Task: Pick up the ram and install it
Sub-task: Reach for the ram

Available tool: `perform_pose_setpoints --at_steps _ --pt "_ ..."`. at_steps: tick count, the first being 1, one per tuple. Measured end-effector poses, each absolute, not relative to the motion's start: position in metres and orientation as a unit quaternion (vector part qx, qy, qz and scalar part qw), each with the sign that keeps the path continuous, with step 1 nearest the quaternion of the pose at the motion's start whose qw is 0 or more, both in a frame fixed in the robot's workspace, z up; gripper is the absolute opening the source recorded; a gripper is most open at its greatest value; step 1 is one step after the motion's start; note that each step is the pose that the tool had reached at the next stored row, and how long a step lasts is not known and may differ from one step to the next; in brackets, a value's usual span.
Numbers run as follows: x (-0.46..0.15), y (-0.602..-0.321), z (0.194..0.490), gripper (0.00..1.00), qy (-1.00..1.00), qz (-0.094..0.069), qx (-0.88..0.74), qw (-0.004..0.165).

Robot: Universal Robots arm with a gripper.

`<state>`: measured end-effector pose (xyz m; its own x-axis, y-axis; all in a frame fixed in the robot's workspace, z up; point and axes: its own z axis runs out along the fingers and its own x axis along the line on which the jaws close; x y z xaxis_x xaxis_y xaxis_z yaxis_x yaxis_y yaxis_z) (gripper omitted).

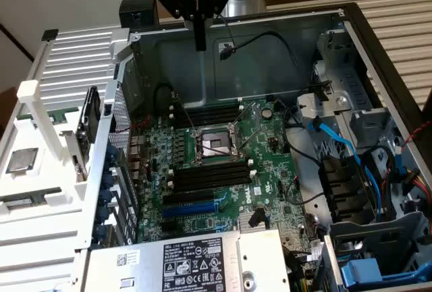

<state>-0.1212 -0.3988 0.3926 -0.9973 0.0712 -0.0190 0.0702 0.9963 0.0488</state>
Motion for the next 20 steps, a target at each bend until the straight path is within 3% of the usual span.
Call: perform_pose_setpoints --at_steps 20 --pt "-0.141 -0.399 0.393 0.10 0.999 0.024 0.035 0.010"
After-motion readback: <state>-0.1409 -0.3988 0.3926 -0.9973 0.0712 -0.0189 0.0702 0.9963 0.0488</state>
